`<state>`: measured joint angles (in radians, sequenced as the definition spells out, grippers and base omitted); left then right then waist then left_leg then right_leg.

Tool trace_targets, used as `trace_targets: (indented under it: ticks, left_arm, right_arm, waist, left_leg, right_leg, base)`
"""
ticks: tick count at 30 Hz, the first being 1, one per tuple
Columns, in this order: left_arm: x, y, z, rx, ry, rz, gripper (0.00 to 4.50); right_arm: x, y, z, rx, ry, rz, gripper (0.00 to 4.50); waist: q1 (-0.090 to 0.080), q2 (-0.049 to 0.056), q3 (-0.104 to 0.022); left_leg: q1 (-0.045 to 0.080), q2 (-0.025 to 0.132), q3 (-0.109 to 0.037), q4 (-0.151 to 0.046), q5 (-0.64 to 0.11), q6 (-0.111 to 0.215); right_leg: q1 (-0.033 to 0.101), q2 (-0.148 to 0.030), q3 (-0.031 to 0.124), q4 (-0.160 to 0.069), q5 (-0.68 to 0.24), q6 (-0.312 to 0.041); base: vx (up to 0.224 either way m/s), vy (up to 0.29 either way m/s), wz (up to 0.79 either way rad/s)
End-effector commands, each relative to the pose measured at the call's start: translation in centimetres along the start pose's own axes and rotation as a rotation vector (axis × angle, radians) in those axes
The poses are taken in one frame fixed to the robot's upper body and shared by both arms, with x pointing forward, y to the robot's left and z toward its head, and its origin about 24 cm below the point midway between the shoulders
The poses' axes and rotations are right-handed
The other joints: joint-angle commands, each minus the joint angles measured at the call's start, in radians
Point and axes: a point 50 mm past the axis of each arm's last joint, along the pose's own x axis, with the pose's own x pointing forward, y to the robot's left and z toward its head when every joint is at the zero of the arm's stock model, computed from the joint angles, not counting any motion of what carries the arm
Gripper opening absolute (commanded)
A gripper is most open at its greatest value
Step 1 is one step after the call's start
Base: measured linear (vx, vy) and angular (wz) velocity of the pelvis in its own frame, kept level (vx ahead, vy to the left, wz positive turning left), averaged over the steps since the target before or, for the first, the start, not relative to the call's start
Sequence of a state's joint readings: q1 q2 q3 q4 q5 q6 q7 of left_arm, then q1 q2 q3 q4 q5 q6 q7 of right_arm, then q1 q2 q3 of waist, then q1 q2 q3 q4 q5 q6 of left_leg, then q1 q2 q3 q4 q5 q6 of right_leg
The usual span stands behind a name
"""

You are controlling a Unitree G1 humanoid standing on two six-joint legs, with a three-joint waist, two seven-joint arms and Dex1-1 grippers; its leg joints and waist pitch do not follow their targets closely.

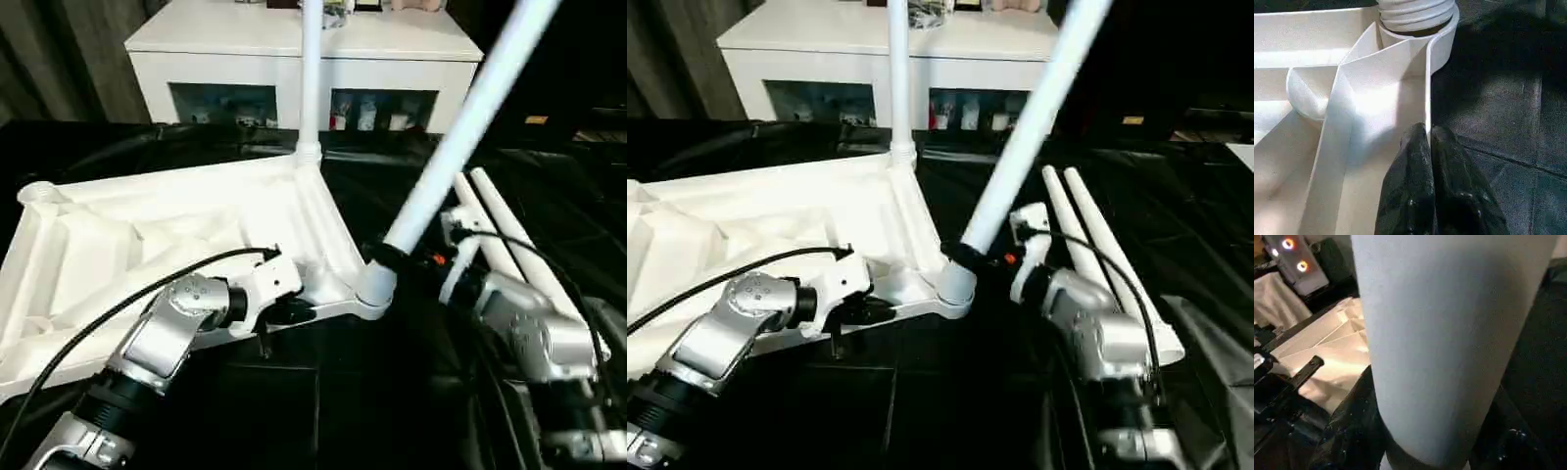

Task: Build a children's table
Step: Insert table leg to table base

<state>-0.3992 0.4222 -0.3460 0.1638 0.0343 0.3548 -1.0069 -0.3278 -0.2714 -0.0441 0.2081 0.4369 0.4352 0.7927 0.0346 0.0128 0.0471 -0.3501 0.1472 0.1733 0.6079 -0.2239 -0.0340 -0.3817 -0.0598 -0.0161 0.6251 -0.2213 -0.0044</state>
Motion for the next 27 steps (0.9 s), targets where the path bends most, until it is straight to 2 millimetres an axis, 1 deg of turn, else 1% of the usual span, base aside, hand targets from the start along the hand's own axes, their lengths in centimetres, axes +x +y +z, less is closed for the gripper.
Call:
trace_targets:
  ticks: [1, 2, 3, 4, 6, 7, 8, 9, 11, 12, 13, 14, 15, 16, 17, 18, 19, 20, 21, 22, 23, 24, 25, 27]
  left_arm:
    - [-0.2, 0.4, -1.5, -0.046, 0.067, 0.041, 0.04]
    - [-0.2, 0.4, -1.5, -0.046, 0.067, 0.041, 0.04]
    - [-0.2, 0.4, -1.5, -0.045, 0.067, 0.042, 0.04]
    - [-0.2, 0.4, -1.5, -0.045, 0.067, 0.042, 0.04]
    - [-0.2, 0.5, -1.5, -0.044, 0.067, 0.042, 0.04]
    - [-0.2, 0.5, -1.4, -0.041, 0.068, 0.045, 0.04]
    - [-0.2, 0.6, -1.4, -0.04, 0.068, 0.045, 0.04]
    - [-0.2, 0.6, -1.4, -0.039, 0.068, 0.046, 0.04]
    - [-0.2, 0.5, -1.3, -0.036, 0.066, 0.047, 0.04]
    - [-0.2, 0.5, -1.3, -0.036, 0.065, 0.046, 0.04]
    - [-0.2, 0.4, -1.4, -0.033, 0.066, 0.045, 0.04]
    - [-0.2, 0.4, -1.4, -0.033, 0.066, 0.045, 0.04]
    - [-0.2, 0.4, -1.4, -0.032, 0.067, 0.044, 0.04]
    - [-0.2, 0.2, -1.5, -0.032, 0.068, 0.041, 0.04]
    - [-0.2, 0.1, -1.5, -0.032, 0.069, 0.04, 0.04]
    - [-0.2, 0.1, -1.5, -0.032, 0.069, 0.039, 0.04]
    - [-0.2, 0.1, -1.5, -0.032, 0.07, 0.037, 0.04]
    - [-0.2, 0.1, -1.5, -0.032, 0.07, 0.037, 0.04]
    - [-0.2, 0.0, -1.6, -0.032, 0.072, 0.036, 0.04]
    - [-0.3, 0.0, -1.7, -0.033, 0.073, 0.035, 0.04]
    - [-0.3, 0.0, -1.7, -0.034, 0.074, 0.034, 0.04]
    - [-0.3, 0.0, -1.7, -0.034, 0.074, 0.033, 0.04]
    - [-0.3, 0.0, -1.7, -0.035, 0.075, 0.033, 0.04]
    - [-0.3, -0.1, -1.8, -0.037, 0.076, 0.034, 0.04]
  right_arm:
    - [-0.5, 0.1, -1.9, -0.017, 0.047, -0.053, 1.86]
    - [-0.5, 0.2, -1.9, -0.02, 0.045, -0.052, 1.86]
    - [-0.5, 0.3, -1.9, -0.026, 0.042, -0.049, 1.86]
    - [-0.5, 0.6, -2.0, -0.046, 0.049, -0.042, 1.86]
    - [-0.5, 0.9, -2.2, -0.09, 0.072, -0.028, 1.86]
    - [-0.3, 1.5, -2.6, -0.155, 0.136, 0.015, 1.86]
    - [-0.3, 1.5, -2.6, -0.16, 0.142, 0.019, 1.86]
    - [-0.3, 1.7, -2.7, -0.179, 0.162, 0.033, 1.86]
    - [-0.1, 1.9, -2.8, -0.21, 0.197, 0.062, 1.86]
    - [0.0, 1.9, -2.8, -0.22, 0.207, 0.066, 1.86]
    - [0.3, 1.6, -2.6, -0.24, 0.236, 0.074, 1.86]
    - [0.3, 1.6, -2.6, -0.244, 0.242, 0.078, 1.86]
    - [0.4, 1.5, -2.5, -0.25, 0.25, 0.083, 1.86]
    - [0.7, 1.3, -2.3, -0.256, 0.288, 0.106, 1.86]
    - [0.7, 1.2, -2.2, -0.254, 0.308, 0.117, 1.86]
    - [0.7, 1.2, -2.2, -0.254, 0.309, 0.117, 1.86]
    - [0.7, 1.0, -2.2, -0.249, 0.333, 0.129, 1.86]
    - [0.7, 1.0, -2.2, -0.249, 0.333, 0.129, 1.86]
    - [0.8, 0.5, -2.3, -0.215, 0.381, 0.124, 1.86]
    - [0.8, 0.1, -2.4, -0.193, 0.401, 0.113, 1.86]
    - [0.8, -0.2, -2.5, -0.174, 0.412, 0.097, 1.86]
    - [0.8, -0.4, -2.5, -0.167, 0.415, 0.091, 1.86]
    - [0.7, -0.8, -2.7, -0.154, 0.427, 0.068, 1.86]
    - [0.5, -1.1, -2.9, -0.153, 0.438, 0.064, 1.86]
  waist:
    - [0.004, 0.006, -0.046]
    - [0.002, 0.004, -0.044]
    - [0.002, 0.006, -0.043]
    - [0.001, 0.007, -0.043]
    - [0.001, 0.007, -0.044]
    - [0.001, 0.001, -0.044]
    - [0.001, -0.004, -0.044]
    - [0.002, -0.002, -0.044]
    - [0.002, -0.002, -0.043]
    - [0.001, -0.011, -0.042]
    - [0.001, -0.015, -0.04]
    - [0.001, -0.012, -0.04]
    - [0.0, -0.011, -0.039]
    - [-0.002, -0.02, -0.039]
    - [-0.001, -0.016, -0.039]
    - [-0.002, -0.014, -0.04]
    - [0.0, -0.013, -0.042]
    - [-0.002, -0.017, -0.041]
    - [-0.003, -0.021, -0.041]
    - [-0.005, -0.021, -0.043]
    - [-0.007, -0.019, -0.04]
    - [-0.007, -0.02, -0.04]
    - [-0.007, -0.021, -0.037]
    - [-0.009, -0.023, -0.039]
  left_leg:
    - [0.004, 0.078, -0.031, -0.09, -0.202, 0.003]
    - [0.002, 0.078, -0.031, -0.091, -0.208, 0.003]
    - [0.001, 0.078, -0.032, -0.092, -0.214, 0.002]
    - [0.002, 0.078, -0.032, -0.093, -0.225, 0.001]
    - [0.003, 0.078, -0.032, -0.093, -0.227, -0.001]
    - [0.002, 0.079, -0.032, -0.093, -0.219, 0.002]
    - [0.0, 0.078, -0.032, -0.093, -0.21, 0.005]
    - [0.0, 0.078, -0.031, -0.093, -0.201, 0.012]
    - [0.0, 0.078, -0.031, -0.094, -0.204, 0.013]
    - [0.0, 0.079, -0.031, -0.094, -0.213, 0.016]
    - [-0.001, 0.078, -0.031, -0.095, -0.22, 0.018]
    - [-0.001, 0.079, -0.033, -0.096, -0.228, 0.017]
    - [0.0, 0.079, -0.034, -0.097, -0.244, 0.012]
    - [0.002, 0.081, -0.033, -0.097, -0.249, 0.01]
    - [0.001, 0.081, -0.036, -0.097, -0.248, 0.007]
    - [0.002, 0.081, -0.035, -0.097, -0.243, 0.008]
    - [0.006, 0.081, -0.032, -0.095, -0.238, 0.008]
    - [0.001, 0.081, -0.033, -0.097, -0.228, 0.009]
    - [-0.001, 0.082, -0.034, -0.099, -0.229, 0.011]
    - [-0.001, 0.08, -0.035, -0.098, -0.228, 0.012]
    - [-0.001, 0.08, -0.035, -0.099, -0.241, 0.011]
    - [0.001, 0.08, -0.034, -0.098, -0.249, 0.009]
    - [0.004, 0.081, -0.035, -0.1, -0.293, -0.006]
    - [0.004, 0.083, -0.038, -0.102, -0.311, -0.018]
  right_leg:
    - [0.034, -0.086, 0.044, -0.082, -0.128, -0.263]
    - [0.033, -0.085, 0.044, -0.084, -0.138, -0.26]
    - [0.033, -0.086, 0.044, -0.085, -0.15, -0.256]
    - [0.032, -0.086, 0.045, -0.086, -0.169, -0.251]
    - [0.03, -0.085, 0.045, -0.087, -0.18, -0.245]
    - [0.031, -0.084, 0.045, -0.088, -0.173, -0.24]
    - [0.033, -0.084, 0.044, -0.087, -0.167, -0.239]
    - [0.032, -0.085, 0.045, -0.087, -0.164, -0.237]
    - [0.031, -0.086, 0.045, -0.089, -0.182, -0.232]
    - [0.03, -0.085, 0.045, -0.091, -0.198, -0.229]
    - [0.029, -0.087, 0.046, -0.093, -0.226, -0.224]
    - [0.028, -0.088, 0.046, -0.092, -0.247, -0.222]
    - [0.025, -0.088, 0.046, -0.096, -0.282, -0.215]
    - [0.023, -0.088, 0.047, -0.098, -0.29, -0.211]
    - [0.024, -0.089, 0.046, -0.094, -0.289, -0.213]
    - [0.024, -0.087, 0.046, -0.094, -0.271, -0.216]
    - [0.021, -0.087, 0.048, -0.095, -0.237, -0.221]
    - [0.026, -0.086, 0.047, -0.09, -0.2, -0.228]
    - [0.027, -0.085, 0.045, -0.09, -0.199, -0.229]
    - [0.028, -0.085, 0.044, -0.087, -0.195, -0.234]
    - [0.026, -0.086, 0.043, -0.09, -0.211, -0.238]
    - [0.025, -0.086, 0.044, -0.092, -0.225, -0.237]
    - [0.02, -0.088, 0.046, -0.098, -0.296, -0.222]
    - [0.02, -0.088, 0.046, -0.099, -0.32, -0.21]
  base:
    - [0.0, 0.0, 0.0]
    - [0.0, 0.0, 0.0]
    - [0.0, 0.0, 0.0]
    - [0.0, 0.0, 0.0]
    - [0.0, 0.0, 0.0]
    - [0.0, 0.0, 0.0]
    - [0.0, 0.0, 0.0]
    - [0.0, 0.0, 0.0]
    - [0.0, 0.0, 0.0]
    - [0.0, 0.0, 0.0]
    - [0.0, 0.0, 0.0]
    - [0.0, 0.0, 0.0]
    - [0.0, 0.0, 0.0]
    - [0.0, 0.0, 0.0]
    - [0.0, 0.0, 0.0]
    - [0.0, 0.0, 0.0]
    - [0.0, 0.0, 0.0]
    - [0.0, 0.0, 0.0]
    - [0.0, 0.0, 0.0]
    - [0.0, 0.0, 0.0]
    - [0.0, 0.0, 0.0]
    - [0.0, 0.0, 0.0]
    - [0.0, 0.0, 0.0]
    - [0.0, 0.0, 0.0]
